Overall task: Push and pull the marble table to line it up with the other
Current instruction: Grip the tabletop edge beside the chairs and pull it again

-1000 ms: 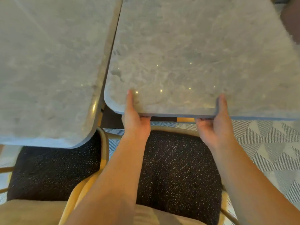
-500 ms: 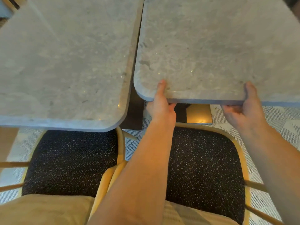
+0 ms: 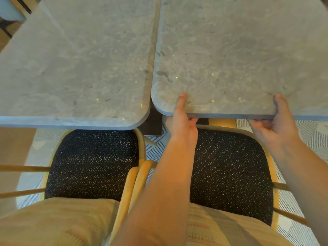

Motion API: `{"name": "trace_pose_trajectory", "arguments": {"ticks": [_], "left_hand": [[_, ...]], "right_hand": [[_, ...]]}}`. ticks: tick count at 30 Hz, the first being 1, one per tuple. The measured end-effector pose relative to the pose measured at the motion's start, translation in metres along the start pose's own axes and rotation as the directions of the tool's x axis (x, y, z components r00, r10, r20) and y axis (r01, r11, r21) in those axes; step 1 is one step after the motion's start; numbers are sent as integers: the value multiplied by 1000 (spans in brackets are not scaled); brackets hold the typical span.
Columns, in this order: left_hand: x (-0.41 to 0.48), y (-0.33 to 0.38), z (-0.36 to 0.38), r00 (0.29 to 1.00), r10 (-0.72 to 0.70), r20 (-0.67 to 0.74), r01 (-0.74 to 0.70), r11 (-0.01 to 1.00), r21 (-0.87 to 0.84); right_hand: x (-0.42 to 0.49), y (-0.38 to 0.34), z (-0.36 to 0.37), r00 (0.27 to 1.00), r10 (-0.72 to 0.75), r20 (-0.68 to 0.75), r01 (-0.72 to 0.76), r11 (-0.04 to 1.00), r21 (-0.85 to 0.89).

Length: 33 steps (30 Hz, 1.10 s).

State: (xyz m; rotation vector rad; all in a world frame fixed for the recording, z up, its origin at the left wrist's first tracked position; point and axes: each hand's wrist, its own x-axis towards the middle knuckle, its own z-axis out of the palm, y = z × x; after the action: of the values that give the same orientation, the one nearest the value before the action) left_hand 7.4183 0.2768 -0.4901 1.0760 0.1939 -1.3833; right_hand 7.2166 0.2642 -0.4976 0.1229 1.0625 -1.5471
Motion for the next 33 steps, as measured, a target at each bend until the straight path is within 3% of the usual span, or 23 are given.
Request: {"name": "trace_pose_trajectory", "arguments": {"ticks": [19,33], "left_hand": [[-24,4,-27,991,-130,-9,130,991,-28],[-35,7,-20,998,-65,-28,65,998,24]], "right_hand": [[-38,1,-18,998,34,-59,-33,999,9],[-50,2,-8,993,90,-78,-87,995,42]]}}
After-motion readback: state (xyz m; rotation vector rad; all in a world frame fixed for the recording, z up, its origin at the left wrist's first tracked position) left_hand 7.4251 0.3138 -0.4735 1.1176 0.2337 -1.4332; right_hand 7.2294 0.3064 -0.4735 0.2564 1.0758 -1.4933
